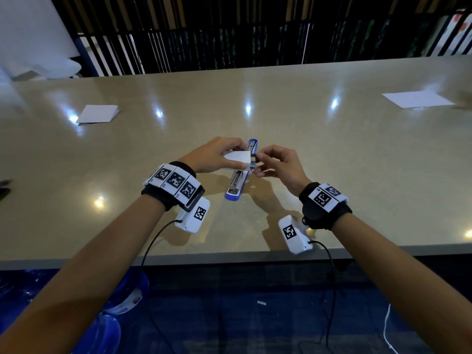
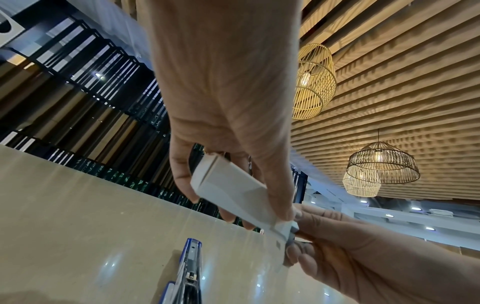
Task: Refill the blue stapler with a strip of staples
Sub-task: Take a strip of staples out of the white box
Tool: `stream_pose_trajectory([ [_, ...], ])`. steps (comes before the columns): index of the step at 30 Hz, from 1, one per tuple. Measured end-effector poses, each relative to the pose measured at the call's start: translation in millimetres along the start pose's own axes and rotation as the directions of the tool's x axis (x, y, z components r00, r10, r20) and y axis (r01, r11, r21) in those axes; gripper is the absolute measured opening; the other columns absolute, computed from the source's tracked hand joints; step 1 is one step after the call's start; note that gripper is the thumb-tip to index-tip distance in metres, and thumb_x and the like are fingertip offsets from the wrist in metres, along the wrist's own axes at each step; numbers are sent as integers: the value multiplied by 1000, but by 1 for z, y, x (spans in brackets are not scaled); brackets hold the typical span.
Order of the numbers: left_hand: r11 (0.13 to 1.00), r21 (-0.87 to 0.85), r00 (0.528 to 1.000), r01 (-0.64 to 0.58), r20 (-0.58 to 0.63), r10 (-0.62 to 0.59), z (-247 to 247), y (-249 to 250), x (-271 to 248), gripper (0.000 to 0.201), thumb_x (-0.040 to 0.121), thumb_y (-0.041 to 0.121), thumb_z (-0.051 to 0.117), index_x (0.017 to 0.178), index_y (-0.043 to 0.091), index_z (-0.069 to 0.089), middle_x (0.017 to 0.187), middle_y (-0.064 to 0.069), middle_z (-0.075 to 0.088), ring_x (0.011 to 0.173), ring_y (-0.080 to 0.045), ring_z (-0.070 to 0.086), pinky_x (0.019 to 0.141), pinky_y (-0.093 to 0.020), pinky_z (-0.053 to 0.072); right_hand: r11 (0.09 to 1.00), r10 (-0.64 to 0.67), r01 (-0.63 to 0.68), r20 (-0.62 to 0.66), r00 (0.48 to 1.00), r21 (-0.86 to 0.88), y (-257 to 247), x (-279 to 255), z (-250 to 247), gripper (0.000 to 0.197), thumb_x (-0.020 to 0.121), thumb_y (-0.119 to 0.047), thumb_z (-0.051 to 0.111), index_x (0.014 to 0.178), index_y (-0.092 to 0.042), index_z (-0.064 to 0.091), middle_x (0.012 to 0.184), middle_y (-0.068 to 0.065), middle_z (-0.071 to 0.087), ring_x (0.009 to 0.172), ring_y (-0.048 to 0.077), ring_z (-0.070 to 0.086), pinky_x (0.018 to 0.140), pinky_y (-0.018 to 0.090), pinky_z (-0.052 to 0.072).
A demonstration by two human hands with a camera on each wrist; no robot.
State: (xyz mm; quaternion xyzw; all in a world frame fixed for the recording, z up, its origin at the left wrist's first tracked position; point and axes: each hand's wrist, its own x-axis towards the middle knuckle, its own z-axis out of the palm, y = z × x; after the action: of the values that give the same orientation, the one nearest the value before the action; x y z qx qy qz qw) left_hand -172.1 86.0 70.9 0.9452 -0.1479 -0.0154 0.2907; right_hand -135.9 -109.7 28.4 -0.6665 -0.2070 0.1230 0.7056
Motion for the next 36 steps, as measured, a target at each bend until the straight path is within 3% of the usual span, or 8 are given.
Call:
stream_pose_trajectory([
  [4, 999, -23, 999, 28, -14, -28, 5, -1, -1, 35, 86, 29, 68, 115, 12, 57, 113, -4, 63, 92, -8, 54, 75, -16, 43, 1000, -19, 20, -25, 1000, 9, 0, 0, 1, 7, 92, -4, 54, 92, 2, 59, 82, 14, 65, 51, 14, 67, 57, 26, 60],
  [13, 986, -141, 996, 89, 5, -90, 27, 5, -8, 44, 91, 27, 61, 131, 12, 49, 115, -3, 56, 100, -17, 56, 82, -27, 50, 988, -144, 133, -152, 978, -80, 0, 3, 2, 8, 90, -5, 59, 94, 1, 62, 77, 13, 63, 48, 15, 62, 53, 25, 57],
  [17, 932, -352, 992, 81, -67, -111, 41, 5, -14, 48, 88, 22, 66, 131, 10, 47, 119, -3, 55, 93, -16, 61, 75, -23, 54, 949, -304, 265, -261, 916, -173, -7, 3, 4, 6, 88, -4, 60, 92, -4, 65, 74, 6, 64, 48, 17, 59, 51, 28, 56],
  [19, 894, -439, 981, 86, -117, -152, 45, 2, -17, 51, 86, 17, 68, 131, 11, 45, 124, -6, 52, 93, -24, 64, 78, -34, 56, 935, -351, 308, -325, 878, -177, -10, 3, 5, 9, 89, -4, 60, 95, -2, 64, 77, 4, 63, 48, 16, 60, 51, 29, 56],
  [21, 864, -495, 966, 92, -168, -199, 48, -2, -20, 51, 83, 13, 72, 125, 12, 43, 119, -5, 50, 91, -24, 61, 80, -40, 54, 943, -332, 306, -373, 866, -130, -12, 6, 4, 12, 89, -4, 59, 99, 1, 63, 80, 7, 62, 48, 13, 61, 51, 27, 57],
  [28, 785, -617, 903, 58, -302, -304, 52, -12, -23, 45, 79, 5, 74, 103, 11, 36, 111, -10, 57, 86, -18, 61, 65, -21, 53, 980, -148, 186, -374, 916, 67, -5, 8, 2, 9, 94, -6, 50, 102, -7, 55, 88, 6, 56, 57, 22, 68, 62, 34, 60],
  [33, 809, -587, 939, 18, -269, -216, 52, -14, -22, 35, 93, 18, 58, 120, 20, 35, 123, -14, 58, 98, -22, 61, 83, -37, 53, 991, -72, 104, -323, 944, 83, 0, 2, 7, 10, 97, -10, 42, 103, -12, 49, 95, 8, 51, 51, 24, 69, 49, 32, 57],
  [36, 827, -562, 951, -12, -261, -164, 52, -10, -22, 30, 100, 17, 45, 127, 20, 32, 113, -1, 55, 86, -4, 60, 74, -18, 51, 994, -45, 70, -282, 958, 81, 1, 0, 10, 11, 98, -9, 40, 105, -12, 46, 93, 4, 52, 48, 23, 68, 44, 30, 56],
])
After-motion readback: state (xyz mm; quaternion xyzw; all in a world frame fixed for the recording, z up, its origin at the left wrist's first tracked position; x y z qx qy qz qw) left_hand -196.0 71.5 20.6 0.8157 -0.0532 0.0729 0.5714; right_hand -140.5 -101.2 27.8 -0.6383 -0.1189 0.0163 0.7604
